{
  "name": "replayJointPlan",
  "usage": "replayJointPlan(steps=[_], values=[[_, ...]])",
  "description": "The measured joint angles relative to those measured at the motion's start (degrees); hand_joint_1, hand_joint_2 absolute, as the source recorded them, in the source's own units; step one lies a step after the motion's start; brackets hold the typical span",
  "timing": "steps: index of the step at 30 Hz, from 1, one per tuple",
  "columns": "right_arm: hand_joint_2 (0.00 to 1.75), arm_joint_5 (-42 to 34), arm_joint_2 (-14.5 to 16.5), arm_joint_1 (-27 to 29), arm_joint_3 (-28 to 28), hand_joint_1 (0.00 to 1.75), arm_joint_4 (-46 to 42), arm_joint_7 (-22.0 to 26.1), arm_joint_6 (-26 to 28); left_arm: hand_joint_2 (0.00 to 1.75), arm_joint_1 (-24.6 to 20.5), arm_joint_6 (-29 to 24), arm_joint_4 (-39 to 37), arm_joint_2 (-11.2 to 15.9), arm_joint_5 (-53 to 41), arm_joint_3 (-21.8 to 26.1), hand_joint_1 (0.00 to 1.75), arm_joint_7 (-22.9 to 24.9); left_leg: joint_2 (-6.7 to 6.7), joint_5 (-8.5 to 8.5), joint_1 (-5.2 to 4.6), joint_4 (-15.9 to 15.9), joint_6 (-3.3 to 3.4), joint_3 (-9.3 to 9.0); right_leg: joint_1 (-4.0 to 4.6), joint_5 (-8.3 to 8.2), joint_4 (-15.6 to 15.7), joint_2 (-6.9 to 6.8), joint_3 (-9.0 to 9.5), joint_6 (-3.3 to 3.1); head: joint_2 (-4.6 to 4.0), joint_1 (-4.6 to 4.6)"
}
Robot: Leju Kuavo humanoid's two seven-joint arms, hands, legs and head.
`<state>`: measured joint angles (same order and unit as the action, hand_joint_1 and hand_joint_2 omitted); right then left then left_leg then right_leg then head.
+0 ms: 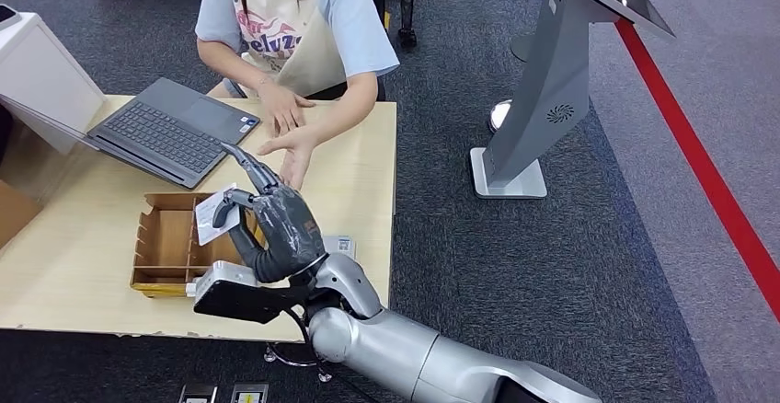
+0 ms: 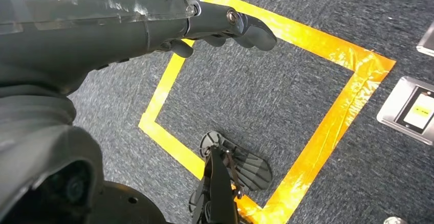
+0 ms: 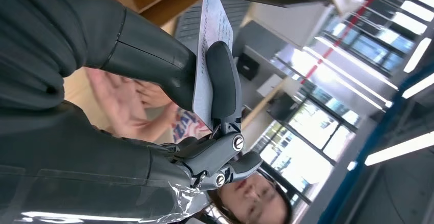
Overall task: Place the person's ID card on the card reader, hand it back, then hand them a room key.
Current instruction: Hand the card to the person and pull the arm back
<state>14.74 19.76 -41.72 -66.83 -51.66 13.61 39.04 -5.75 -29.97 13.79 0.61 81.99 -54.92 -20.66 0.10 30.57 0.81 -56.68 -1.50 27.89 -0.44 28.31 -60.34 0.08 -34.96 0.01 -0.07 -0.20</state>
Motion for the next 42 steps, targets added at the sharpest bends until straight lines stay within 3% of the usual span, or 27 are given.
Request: replayJointPlan(steps=[11,22,23,26,27,33,37,41,42], values=[[1.75,-1.2,0.0,-3.6,-6.7,1.75,11.3,-7.7,-1.7,0.00,0.0,1.5,0.0,0.1,-1.1,-0.1,0.00,0.5,-0.01,0.00,-0.01,0.0,0.00,0.00,0.00,0.00,0.0,0.00,0.00,0.00,0.00,0.00],[1.75,-1.4,0.0,-6.2,-8.2,1.71,19.3,-8.7,-0.5,0.00,0.1,2.4,0.0,0.1,-1.9,-0.3,0.00,0.6,0.02,0.00,0.00,0.0,0.00,0.04,0.00,-0.01,0.0,0.01,-0.07,0.00,0.00,0.00],[1.75,-1.2,0.0,-6.5,-8.5,1.37,20.1,-8.6,-0.4,0.00,0.0,2.5,0.0,0.2,-2.0,-0.4,0.00,0.6,0.02,0.01,0.00,0.0,0.00,0.04,0.00,-0.01,0.0,0.01,-0.07,0.00,0.00,0.00],[1.75,-0.7,0.0,-7.1,-8.6,0.10,21.7,-8.6,0.1,0.00,0.0,2.8,0.0,0.2,-2.6,-0.9,0.00,0.6,0.02,0.01,0.00,0.0,0.00,0.04,0.00,-0.01,0.0,0.02,-0.07,0.00,0.00,0.01],[1.75,-0.2,0.0,-7.3,-8.5,0.00,22.2,-8.6,0.2,0.00,0.0,2.9,0.0,0.2,-2.8,-1.0,0.00,0.7,0.02,0.01,0.00,0.0,0.00,0.04,0.00,-0.01,0.0,0.02,-0.07,0.00,0.00,0.01],[1.75,13.2,-0.1,-7.2,-4.2,0.00,24.1,-7.0,0.7,0.00,0.0,2.9,0.0,0.4,-4.4,-1.8,0.00,1.3,0.02,0.01,-0.01,0.0,0.00,0.00,0.00,-0.01,0.0,0.02,-0.05,0.00,0.00,0.00],[0.00,15.8,-0.1,-5.8,2.3,0.00,24.3,-4.9,0.6,0.00,-0.2,3.0,0.0,0.4,-5.2,-2.5,0.00,2.0,0.03,0.01,-0.01,0.0,0.00,-0.01,0.00,-0.01,0.0,0.02,-0.03,0.00,0.00,-0.01],[0.00,9.8,-0.1,-5.3,6.0,0.00,24.4,-3.6,-0.1,0.00,-0.5,3.3,0.0,0.4,-5.4,-2.9,0.00,2.1,0.05,0.00,-0.01,0.0,0.00,-0.03,0.00,-0.03,0.0,0.04,-0.03,-0.01,0.00,-0.01],[0.44,8.1,-0.1,-5.2,6.9,0.00,24.3,-3.4,-0.4,0.00,-0.5,3.3,0.0,0.4,-5.4,-3.0,0.00,2.1,0.04,0.00,0.00,0.0,0.00,-0.02,0.00,-0.03,0.0,0.03,-0.03,0.00,0.00,0.00]])
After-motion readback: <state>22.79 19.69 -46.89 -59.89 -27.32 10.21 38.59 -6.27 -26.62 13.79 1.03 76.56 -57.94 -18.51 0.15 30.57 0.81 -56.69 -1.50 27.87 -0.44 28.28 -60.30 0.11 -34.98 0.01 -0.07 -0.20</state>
